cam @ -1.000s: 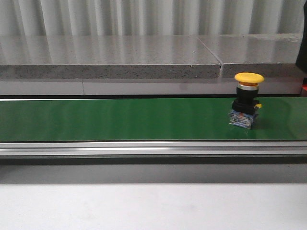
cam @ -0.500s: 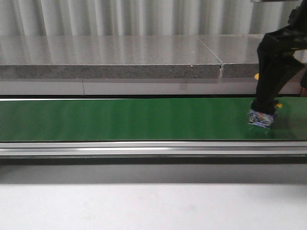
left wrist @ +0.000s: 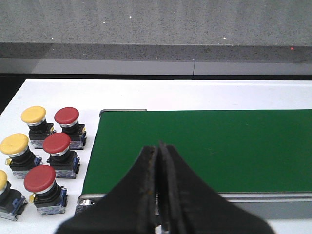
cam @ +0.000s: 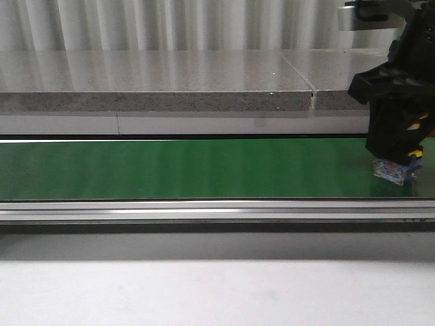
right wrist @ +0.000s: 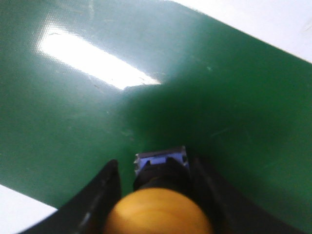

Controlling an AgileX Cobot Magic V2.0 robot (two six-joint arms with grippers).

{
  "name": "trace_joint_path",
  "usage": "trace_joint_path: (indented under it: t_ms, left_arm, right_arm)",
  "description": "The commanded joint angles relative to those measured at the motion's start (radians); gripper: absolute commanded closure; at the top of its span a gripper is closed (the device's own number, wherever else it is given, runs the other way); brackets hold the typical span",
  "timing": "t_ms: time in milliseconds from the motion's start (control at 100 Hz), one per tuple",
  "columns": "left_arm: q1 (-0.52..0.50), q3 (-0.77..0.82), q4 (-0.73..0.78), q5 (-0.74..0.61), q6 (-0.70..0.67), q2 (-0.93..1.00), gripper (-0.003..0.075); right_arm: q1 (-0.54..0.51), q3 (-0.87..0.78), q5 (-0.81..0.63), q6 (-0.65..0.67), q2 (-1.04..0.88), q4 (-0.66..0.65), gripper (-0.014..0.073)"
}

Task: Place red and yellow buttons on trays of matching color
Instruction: 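Grasp the yellow button off the belt with the right gripper, then carry the yellow button over the yellow tray and release it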

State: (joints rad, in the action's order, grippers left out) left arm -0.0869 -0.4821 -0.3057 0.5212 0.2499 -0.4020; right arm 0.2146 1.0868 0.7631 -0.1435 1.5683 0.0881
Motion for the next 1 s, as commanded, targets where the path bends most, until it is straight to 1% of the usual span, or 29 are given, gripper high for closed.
trace_joint_path:
  t_ms: [0, 40, 100, 240, 380, 500, 670, 680, 700, 770, 830, 990]
  left_arm:
    - [0.008, -0.025, -0.019, -0.074, 0.002, -0.009, 0.0740]
    - [0.008, -0.025, -0.019, -0.074, 0.002, -0.009, 0.0740]
    - [0.008, -0.025, -0.019, -0.074, 0.002, -0.009, 0.0740]
    - [0.008, -0.025, -0.019, -0.074, 0.002, -0.009, 0.0740]
    - [0.008, -0.025, -0.019, -0.074, 0.002, -0.009, 0.0740]
    - [0.008, -0.025, -0.019, -0.074, 0.002, -0.009, 0.0740]
    - [0.008, -0.025, -0.019, -0.074, 0.002, -0.009, 0.0740]
    - [0.008, -0.025, -0.019, -0.074, 0.002, -0.009, 0.0740]
    - [0.008, -0.025, -0.019, -0.074, 0.002, -0.009, 0.0740]
    - [0.008, -0.025, -0.019, -0.074, 0.002, -0.009, 0.0740]
    - [0.008, -0.025, -0.019, -0.074, 0.002, -0.009, 0.0740]
    - [0.008, -0.025, -0.019, -0.074, 0.002, -0.009, 0.0740]
  right_arm:
    - [0.003, 0.034, -0.007, -0.008, -0.036, 0.002, 0.0497]
    - [0.002, 0.042, 0.010, -0.008, -0.036, 0.002, 0.0542]
    - [0.002, 0.059, 0.042, -0.008, -0.040, -0.001, 0.0570]
    - [-0.003, 0.097, 0.109, -0.002, -0.073, -0.035, 0.0569]
    - [-0.062, 0.109, 0.130, 0.017, -0.135, -0.044, 0.0569]
    - [-0.172, 0.108, 0.150, 0.018, -0.181, -0.044, 0.0569]
    - [-0.397, 0.107, 0.153, 0.042, -0.199, -0.044, 0.0569]
    - [-0.397, 0.106, 0.152, 0.042, -0.199, -0.044, 0.0569]
    - [-0.434, 0.106, 0.150, 0.042, -0.195, -0.044, 0.0569]
    - [-0.525, 0.105, 0.121, 0.047, -0.189, -0.044, 0.0569]
    - [-0.581, 0.101, 0.093, 0.063, -0.181, -0.044, 0.0569]
    - [-0.682, 0.065, -0.008, 0.114, -0.159, -0.044, 0.0569]
